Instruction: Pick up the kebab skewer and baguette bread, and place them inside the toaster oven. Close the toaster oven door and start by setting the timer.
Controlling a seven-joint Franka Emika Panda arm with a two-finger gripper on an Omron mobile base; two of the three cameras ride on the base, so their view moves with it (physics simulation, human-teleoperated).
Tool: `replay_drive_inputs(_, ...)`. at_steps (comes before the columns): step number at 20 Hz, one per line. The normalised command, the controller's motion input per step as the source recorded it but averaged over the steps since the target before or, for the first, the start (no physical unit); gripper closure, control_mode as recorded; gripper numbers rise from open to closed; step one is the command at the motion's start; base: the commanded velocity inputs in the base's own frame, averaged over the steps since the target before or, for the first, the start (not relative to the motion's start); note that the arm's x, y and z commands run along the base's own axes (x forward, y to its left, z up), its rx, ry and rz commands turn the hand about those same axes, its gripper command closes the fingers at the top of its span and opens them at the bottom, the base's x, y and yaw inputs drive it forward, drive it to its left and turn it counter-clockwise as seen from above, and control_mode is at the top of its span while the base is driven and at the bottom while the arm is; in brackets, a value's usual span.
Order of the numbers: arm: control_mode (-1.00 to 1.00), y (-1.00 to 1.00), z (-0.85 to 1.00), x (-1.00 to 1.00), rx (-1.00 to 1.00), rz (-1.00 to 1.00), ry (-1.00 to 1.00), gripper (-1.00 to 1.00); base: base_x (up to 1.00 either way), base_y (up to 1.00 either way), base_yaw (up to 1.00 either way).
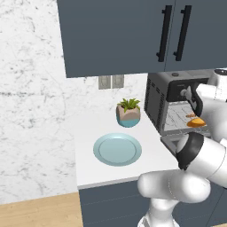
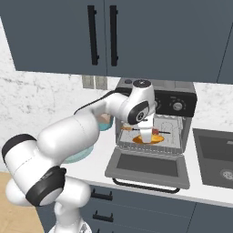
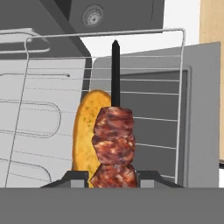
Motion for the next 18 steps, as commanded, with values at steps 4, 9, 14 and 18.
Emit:
replay_drive_inputs(4, -1.00, 0.00, -0.12, 0.00, 0.00, 0.00, 0.05, 1.00, 0.00, 0.00, 0.00)
replay_drive_inputs(9, -1.00, 0.00, -0.17, 0.00, 0.00, 0.00, 0.05, 1.00, 0.00, 0.00, 0.00)
replay_drive_inputs(14, -1.00, 0.00, -0.17, -0.07, 0.00, 0.00, 0.01, 1.00, 0.00, 0.00, 0.00)
replay_drive_inputs(18, -1.00, 0.00, -0.03, -0.23, 0.00, 0.00, 0.00, 1.00, 0.00, 0.00, 0.00)
